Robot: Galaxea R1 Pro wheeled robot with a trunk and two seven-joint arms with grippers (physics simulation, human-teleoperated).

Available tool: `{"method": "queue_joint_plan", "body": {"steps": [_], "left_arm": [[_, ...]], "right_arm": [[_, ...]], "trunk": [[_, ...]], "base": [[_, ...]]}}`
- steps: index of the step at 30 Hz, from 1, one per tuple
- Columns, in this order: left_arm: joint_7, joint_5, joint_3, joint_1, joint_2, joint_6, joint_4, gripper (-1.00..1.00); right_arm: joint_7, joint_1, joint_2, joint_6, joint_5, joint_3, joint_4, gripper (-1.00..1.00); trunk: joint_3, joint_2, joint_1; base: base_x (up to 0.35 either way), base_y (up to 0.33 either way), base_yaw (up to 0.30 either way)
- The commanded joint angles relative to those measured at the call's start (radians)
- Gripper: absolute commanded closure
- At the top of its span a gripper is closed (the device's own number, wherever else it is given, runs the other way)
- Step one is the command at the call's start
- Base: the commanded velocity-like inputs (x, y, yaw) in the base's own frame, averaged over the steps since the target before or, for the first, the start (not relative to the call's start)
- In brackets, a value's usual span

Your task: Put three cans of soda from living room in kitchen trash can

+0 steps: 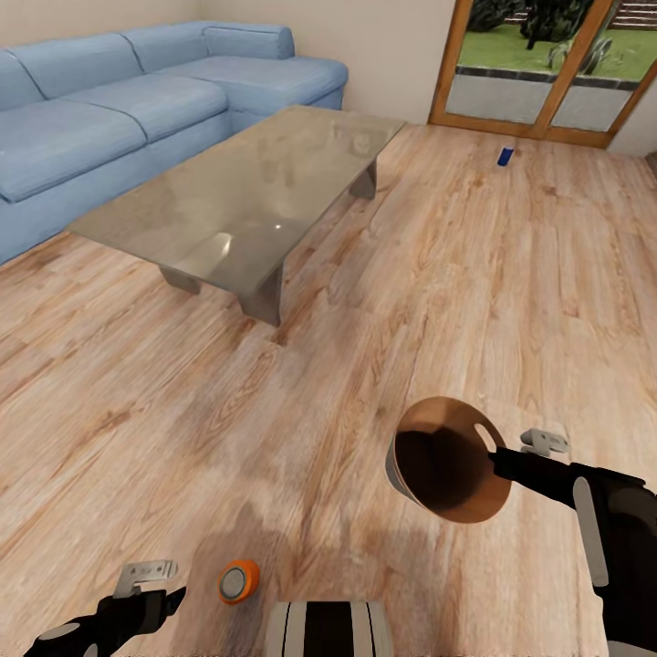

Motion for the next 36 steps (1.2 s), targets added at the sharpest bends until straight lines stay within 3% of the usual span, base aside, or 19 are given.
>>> {"method": "queue_joint_plan", "body": {"steps": [1,7,36], "left_arm": [[0.0,0.0,0.0,0.0,0.0,-0.001,-0.002,-1.0],[0.0,0.0,0.0,0.0,0.001,-0.001,-0.005,-1.0],[0.0,0.0,0.0,0.0,0.0,-0.001,0.002,-1.0]], "right_arm": [[0.003,0.0,0.009,0.005,-0.034,0.001,0.0,1.0],[0.004,0.0,0.022,0.005,-0.035,0.002,0.0,1.0],[0.004,0.0,0.023,0.005,-0.034,0.006,0.001,1.0]], "trunk": [[-0.002,0.0,0.0],[-0.012,0.0,0.0],[-0.044,0.0,0.0]], "base": [[0.0,0.0,0.0],[0.0,0.0,0.0],[0.0,0.0,0.0]]}}
